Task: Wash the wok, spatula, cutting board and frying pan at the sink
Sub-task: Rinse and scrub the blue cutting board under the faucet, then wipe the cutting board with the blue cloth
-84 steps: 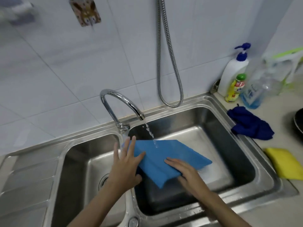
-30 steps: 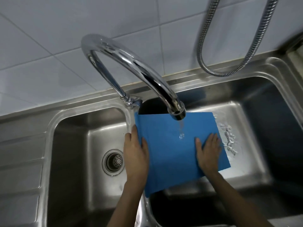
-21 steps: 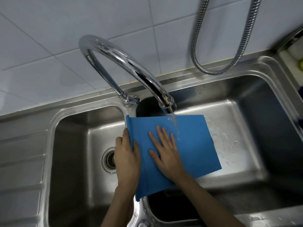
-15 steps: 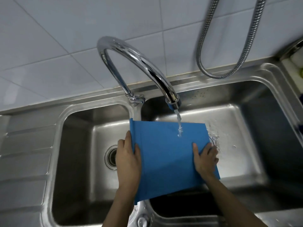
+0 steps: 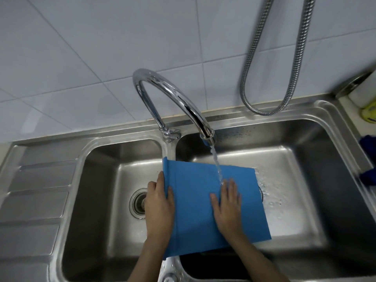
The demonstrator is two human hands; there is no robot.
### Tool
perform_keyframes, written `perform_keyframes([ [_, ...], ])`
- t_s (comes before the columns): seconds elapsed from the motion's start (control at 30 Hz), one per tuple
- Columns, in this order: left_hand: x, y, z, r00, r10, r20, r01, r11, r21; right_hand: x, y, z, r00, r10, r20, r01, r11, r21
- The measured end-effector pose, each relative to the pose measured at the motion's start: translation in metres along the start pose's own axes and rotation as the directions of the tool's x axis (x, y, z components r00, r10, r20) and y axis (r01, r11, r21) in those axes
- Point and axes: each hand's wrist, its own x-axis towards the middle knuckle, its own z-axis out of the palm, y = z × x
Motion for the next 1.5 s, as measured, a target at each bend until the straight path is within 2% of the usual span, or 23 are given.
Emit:
perform_keyframes([
  [0.03,0.000,0.000,0.000,1.000,-0.006,0.006,0.006,1.000,-0.016,0.005,0.020,-0.013,0.988,0.153,-0.010,-0.152,0.987,0.055],
  [0.07,0.000,0.000,0.001,1.000,-0.008,0.009,0.008,1.000,-0.029,0.012,0.034,-0.032,0.973,0.232,-0.012,-0.230,0.970,0.081],
  [0.13,0.001,-0.001,0.002,1.000,-0.009,0.001,0.009,0.999,-0.042,0.037,0.038,-0.072,0.975,0.208,-0.080,-0.203,0.977,0.069],
  [0.2,0.002,0.000,0.003,1.000,-0.014,-0.002,0.014,0.999,-0.044,0.075,0.011,-0.104,0.988,0.049,-0.147,-0.041,0.998,0.057],
  [0.27,0.002,0.000,0.004,1.000,-0.015,-0.003,0.015,0.999,-0.042,0.108,-0.045,-0.128,0.969,-0.226,-0.098,0.233,0.971,0.061],
  [0.33,0.001,-0.001,0.005,1.000,-0.020,-0.004,0.019,0.998,-0.053,0.129,-0.105,-0.134,0.883,-0.463,0.074,0.456,0.885,0.090],
  [0.4,0.001,-0.003,0.006,1.000,-0.025,-0.010,0.025,0.998,-0.058,0.142,-0.153,-0.128,0.748,-0.630,0.206,0.642,0.767,0.015],
  [0.47,0.003,-0.004,0.008,1.000,-0.025,-0.016,0.025,0.998,-0.051,0.142,-0.176,-0.122,0.644,-0.721,0.255,0.753,0.657,-0.043],
  [0.5,0.004,-0.005,0.008,0.999,-0.028,-0.017,0.027,0.998,-0.049,0.146,-0.176,-0.117,0.640,-0.724,0.258,0.753,0.658,-0.022],
  [0.6,0.006,-0.005,0.011,0.999,-0.037,-0.026,0.035,0.998,-0.057,0.162,-0.174,-0.105,0.735,-0.641,0.222,0.640,0.763,0.086],
  [0.7,0.007,-0.002,0.010,0.999,-0.020,-0.046,0.018,0.999,-0.044,0.174,-0.178,-0.086,0.755,-0.633,0.170,0.629,0.773,0.083],
  [0.77,0.007,-0.003,0.010,0.999,-0.018,-0.044,0.016,0.999,-0.045,0.180,-0.168,-0.075,0.760,-0.619,0.197,0.623,0.781,0.046],
  [0.9,0.003,-0.003,0.007,0.999,-0.005,-0.039,0.003,0.999,-0.042,0.144,-0.155,-0.104,0.805,-0.556,0.206,0.547,0.830,0.104],
  [0.97,0.002,0.002,0.005,0.999,0.014,-0.030,-0.014,1.000,-0.002,0.125,-0.128,-0.129,0.847,-0.504,0.169,0.511,0.860,0.006],
  [1.07,0.000,0.008,0.001,0.999,0.037,-0.008,-0.036,0.999,0.027,0.095,-0.064,-0.174,0.887,-0.461,0.007,0.454,0.870,-0.190],
  [1.13,-0.001,0.008,0.000,0.998,0.067,-0.003,-0.067,0.998,0.001,0.082,-0.018,-0.211,0.901,-0.403,-0.161,0.339,0.885,-0.320],
  [1.23,-0.005,0.007,-0.002,0.997,0.071,-0.030,-0.073,0.996,-0.055,0.055,0.049,-0.278,0.867,-0.237,-0.438,0.017,0.893,-0.449],
  [1.3,-0.009,0.006,-0.001,0.998,0.059,-0.027,-0.061,0.994,-0.089,0.038,0.082,-0.310,0.849,-0.092,-0.520,-0.183,0.872,-0.453],
  [1.37,-0.014,0.004,0.002,0.999,0.054,-0.006,-0.055,0.992,-0.114,0.032,0.103,-0.328,0.877,0.055,-0.477,-0.310,0.823,-0.476],
  [1.43,-0.015,0.000,0.005,0.999,0.048,0.014,-0.047,0.995,-0.089,0.030,0.118,-0.332,0.910,0.186,-0.370,-0.367,0.777,-0.512],
  [1.5,-0.016,0.000,0.009,0.999,0.040,0.023,-0.039,0.998,-0.049,0.033,0.129,-0.330,0.907,0.264,-0.327,-0.400,0.781,-0.479],
])
